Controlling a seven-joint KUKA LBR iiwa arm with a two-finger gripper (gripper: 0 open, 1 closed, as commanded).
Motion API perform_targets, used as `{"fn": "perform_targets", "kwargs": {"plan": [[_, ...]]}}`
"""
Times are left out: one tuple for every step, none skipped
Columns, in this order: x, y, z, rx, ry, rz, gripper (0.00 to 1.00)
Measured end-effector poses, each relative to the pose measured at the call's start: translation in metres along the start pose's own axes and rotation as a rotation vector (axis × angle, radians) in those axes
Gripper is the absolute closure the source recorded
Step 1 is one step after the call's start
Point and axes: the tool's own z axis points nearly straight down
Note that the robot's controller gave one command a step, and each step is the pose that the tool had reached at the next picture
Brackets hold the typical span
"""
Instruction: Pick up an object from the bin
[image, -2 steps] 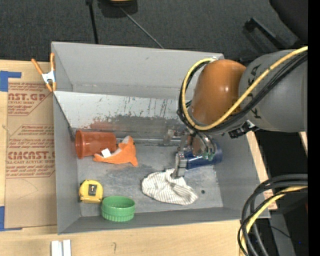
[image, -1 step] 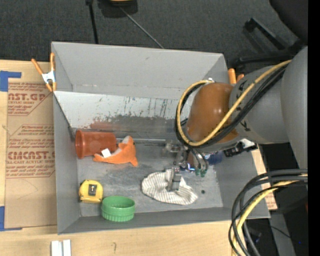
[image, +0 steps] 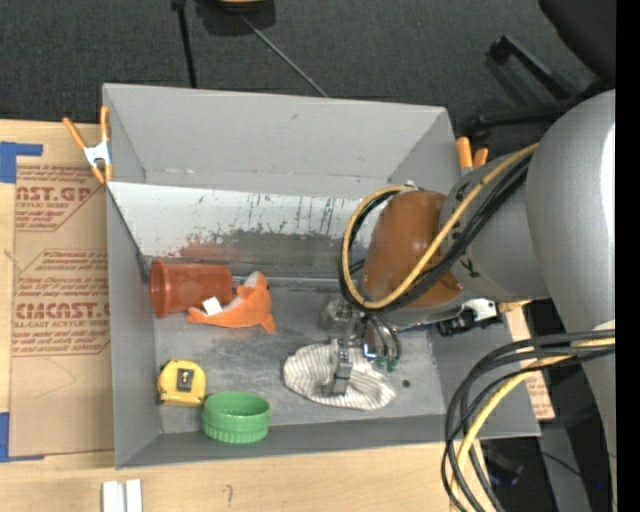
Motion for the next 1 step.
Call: {"fn": "perform_targets", "kwargs": {"plan": [[0.0017, 0.0146, -0.0514, 0.000, -0.002, 0.110, 0.00]]}}
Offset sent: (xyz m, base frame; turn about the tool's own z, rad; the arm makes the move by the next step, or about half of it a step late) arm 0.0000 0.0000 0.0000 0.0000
